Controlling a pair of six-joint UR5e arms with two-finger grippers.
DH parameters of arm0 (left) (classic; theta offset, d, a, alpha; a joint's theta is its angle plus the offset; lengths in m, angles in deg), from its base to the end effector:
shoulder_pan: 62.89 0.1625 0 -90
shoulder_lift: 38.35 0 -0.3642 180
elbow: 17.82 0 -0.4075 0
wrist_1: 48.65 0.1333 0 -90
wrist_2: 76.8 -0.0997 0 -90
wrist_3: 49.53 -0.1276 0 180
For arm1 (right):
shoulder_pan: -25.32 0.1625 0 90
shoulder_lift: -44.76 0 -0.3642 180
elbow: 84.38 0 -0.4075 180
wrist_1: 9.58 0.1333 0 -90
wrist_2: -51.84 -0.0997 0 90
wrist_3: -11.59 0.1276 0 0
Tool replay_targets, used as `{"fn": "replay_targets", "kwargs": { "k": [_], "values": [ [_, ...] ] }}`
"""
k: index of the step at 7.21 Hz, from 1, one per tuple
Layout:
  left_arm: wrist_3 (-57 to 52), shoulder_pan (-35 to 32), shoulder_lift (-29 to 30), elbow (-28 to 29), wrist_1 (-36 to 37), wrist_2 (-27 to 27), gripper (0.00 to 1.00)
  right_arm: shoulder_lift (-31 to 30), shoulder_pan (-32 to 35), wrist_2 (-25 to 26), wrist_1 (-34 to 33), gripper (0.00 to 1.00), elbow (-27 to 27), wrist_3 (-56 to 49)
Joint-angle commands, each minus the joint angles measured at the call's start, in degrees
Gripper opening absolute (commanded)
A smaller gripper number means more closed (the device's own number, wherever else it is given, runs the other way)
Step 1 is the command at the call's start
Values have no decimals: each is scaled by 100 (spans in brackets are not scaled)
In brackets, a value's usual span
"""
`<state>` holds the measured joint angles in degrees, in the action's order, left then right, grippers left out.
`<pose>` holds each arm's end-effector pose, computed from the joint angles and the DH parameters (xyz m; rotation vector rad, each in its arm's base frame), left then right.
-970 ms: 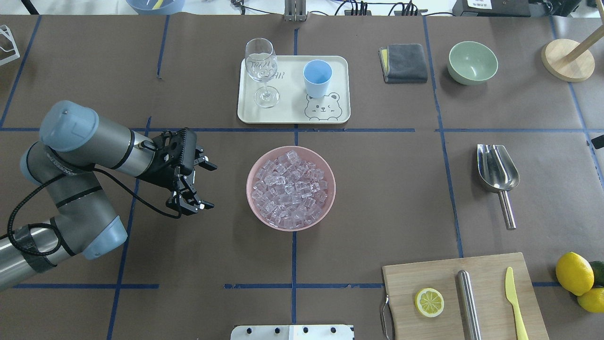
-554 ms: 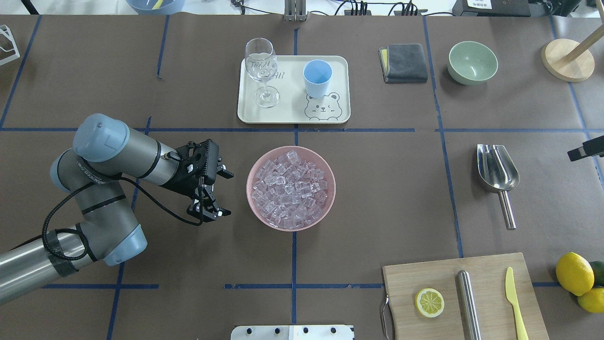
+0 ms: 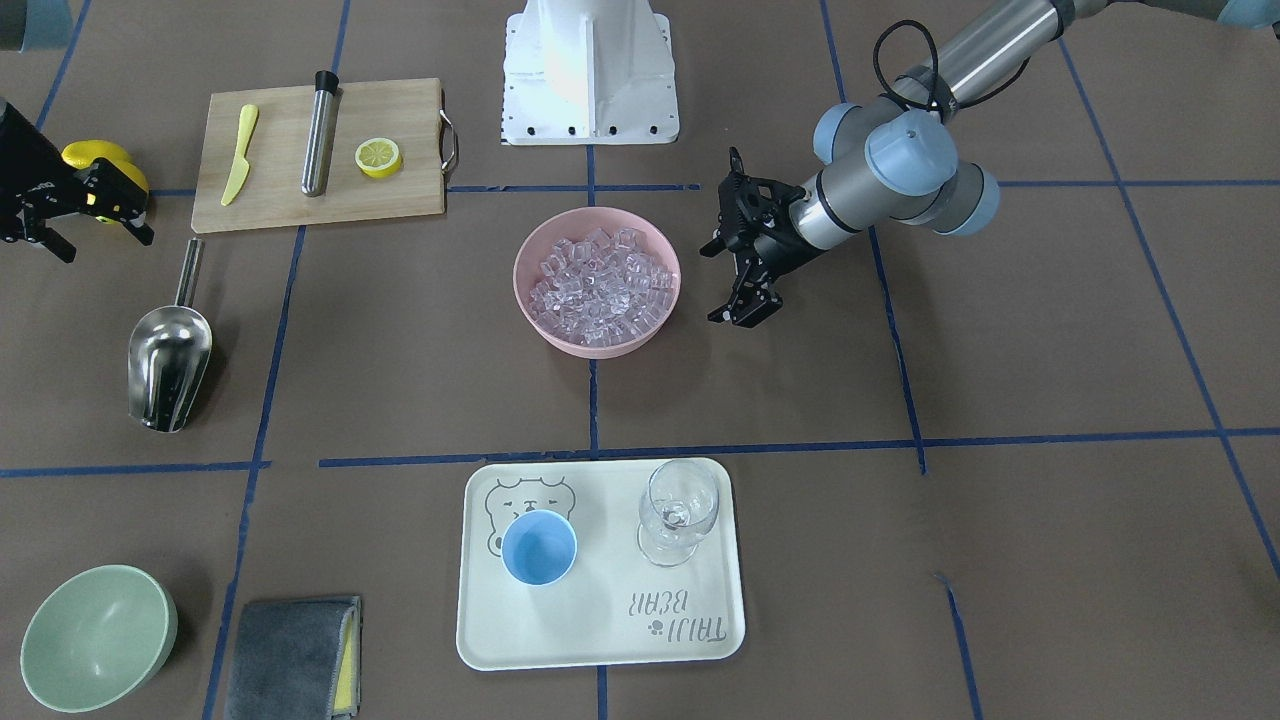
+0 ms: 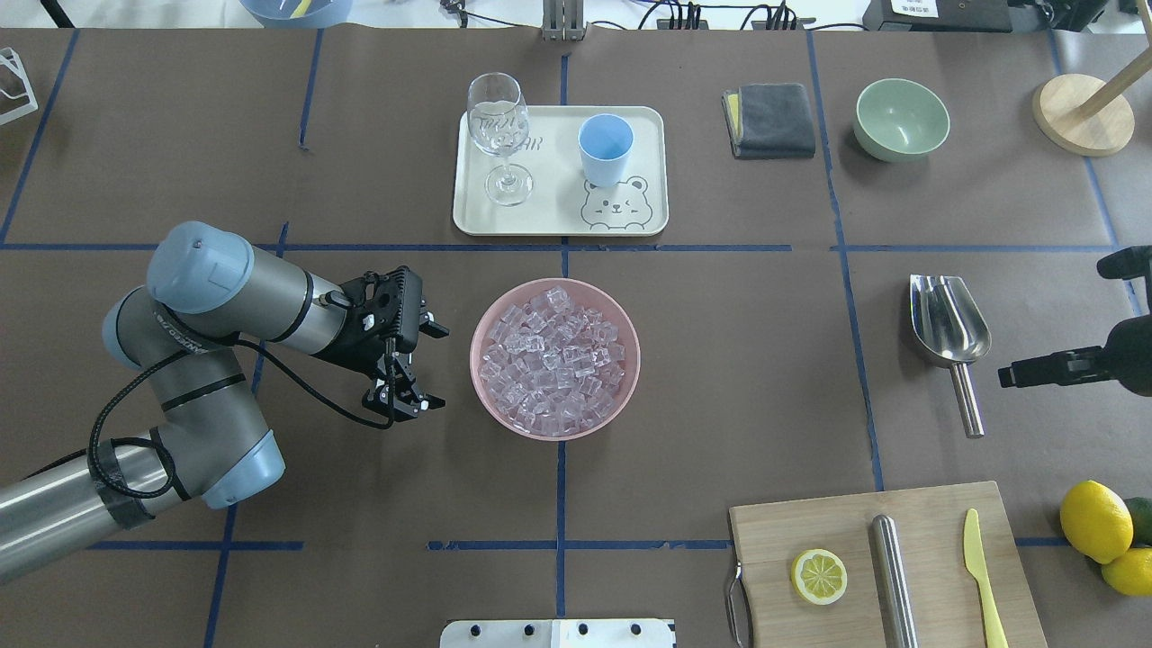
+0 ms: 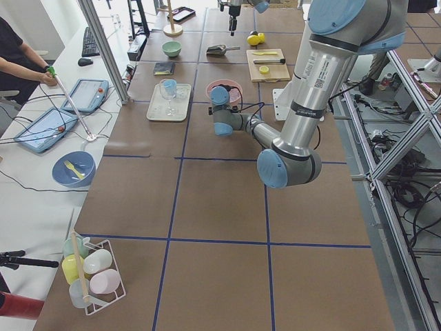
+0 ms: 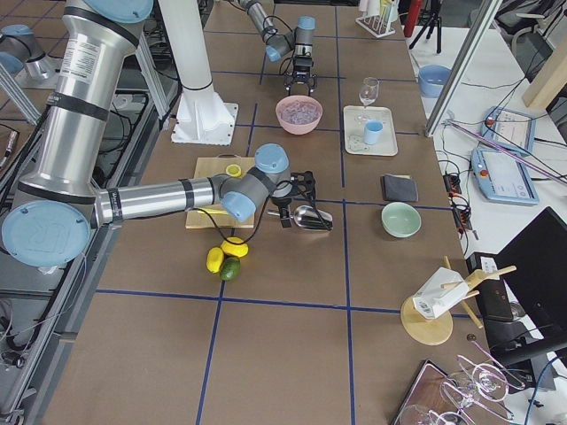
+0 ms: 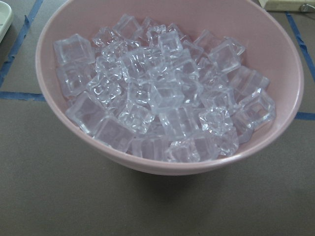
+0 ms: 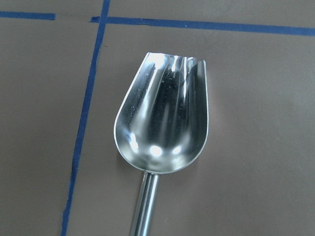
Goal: Put ice in cup with scoop
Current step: 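Reach the right gripper to the metal scoop handle while the left waits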
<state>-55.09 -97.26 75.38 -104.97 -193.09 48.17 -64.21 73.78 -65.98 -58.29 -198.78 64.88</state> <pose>0.5056 -0.4187 0.2807 1.0088 1.0908 1.2802 -0.2351 -0.3766 0.4731 0.2030 -0.8967 -0.0075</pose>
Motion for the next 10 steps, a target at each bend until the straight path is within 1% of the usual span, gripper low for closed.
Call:
{"fn": "replay_targets", "kwargs": {
  "k": [1, 2, 3, 4, 5, 6, 7, 8, 9, 10],
  "values": [
    [2, -8, 1, -31, 3, -8, 100, -255, -1507, 1883, 903, 100, -57, 1618],
    [20, -34, 1, -31, 3, -8, 100, -256, -1593, 2051, 942, 97, 13, 1659],
    [11, -35, 1, -31, 3, -17, 100, -247, -1646, 2261, 960, 99, 84, 1668],
    [11, -35, 1, -31, 3, -17, 100, -230, -1734, 2542, 969, 99, 215, 1668],
    [11, -35, 1, -31, 3, -17, 100, -169, -1822, 2710, 969, 100, 347, 1772],
    [11, -43, 1, -31, 3, -17, 100, -64, -1927, 2816, 969, 99, 444, 1860],
    [11, -61, 1, -39, 3, -17, 100, 59, -1989, 2817, 978, 99, 601, 1896],
    [11, -61, 1, -40, 3, -8, 100, 86, -2059, 2826, 969, 99, 638, 1940],
    [20, -61, 9, -57, 3, -17, 100, 69, -2069, 2817, 969, 81, 638, 1949],
    [11, -70, 9, -57, 3, -17, 100, 43, -2077, 2817, 960, 52, 638, 1949]
  ]
}}
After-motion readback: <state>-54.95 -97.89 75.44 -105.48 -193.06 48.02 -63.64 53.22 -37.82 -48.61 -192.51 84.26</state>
